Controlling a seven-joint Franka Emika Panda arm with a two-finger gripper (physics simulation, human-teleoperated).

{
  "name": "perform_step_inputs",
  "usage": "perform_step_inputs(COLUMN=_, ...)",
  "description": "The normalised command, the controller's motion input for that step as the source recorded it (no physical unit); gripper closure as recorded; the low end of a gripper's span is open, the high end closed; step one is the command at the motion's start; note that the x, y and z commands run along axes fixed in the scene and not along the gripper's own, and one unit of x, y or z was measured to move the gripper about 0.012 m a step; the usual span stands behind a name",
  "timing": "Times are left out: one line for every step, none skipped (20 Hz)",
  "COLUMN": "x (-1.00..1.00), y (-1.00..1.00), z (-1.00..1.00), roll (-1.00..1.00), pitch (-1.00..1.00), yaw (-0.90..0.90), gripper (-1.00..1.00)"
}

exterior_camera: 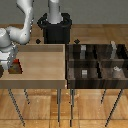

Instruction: Place the box of cereal into the appropriate compartment.

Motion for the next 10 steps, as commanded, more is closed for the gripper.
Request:
perform_step_inputs(x=0.0, y=0.0, z=0.0, roll=0.0, pitch=0.0, yaw=0.0, gripper=1.0)
perform_step_inputs(x=0.0, y=0.0, z=0.0, roll=0.0, pitch=0.0, yaw=0.0, gripper=1.0)
perform_step_inputs(x=0.0, y=0.0, z=0.0, roll=0.0, pitch=0.0, yaw=0.0, gripper=1.0)
perform_step_inputs(x=0.0, y=0.0, z=0.0, roll=0.0, pitch=0.0, yaw=0.0, gripper=1.0)
perform_step_inputs(x=0.0, y=0.0, z=1.0, roll=0.0, pitch=0.0, yaw=0.0, gripper=1.0)
perform_step_inputs(x=0.0, y=0.0, z=0.0, roll=0.0, pitch=0.0, yaw=0.0, gripper=1.0)
perform_step_inputs(x=0.0, y=0.0, z=0.0, roll=0.0, pitch=0.0, yaw=0.0, gripper=1.0)
perform_step_inputs(x=0.0, y=0.0, z=1.0, roll=0.0, pitch=0.0, yaw=0.0, gripper=1.0)
perform_step_inputs(x=0.0, y=0.0, z=1.0, roll=0.0, pitch=0.0, yaw=0.0, gripper=1.0)
perform_step_inputs(x=0.0, y=0.0, z=1.0, roll=0.0, pitch=0.0, yaw=0.0, gripper=1.0)
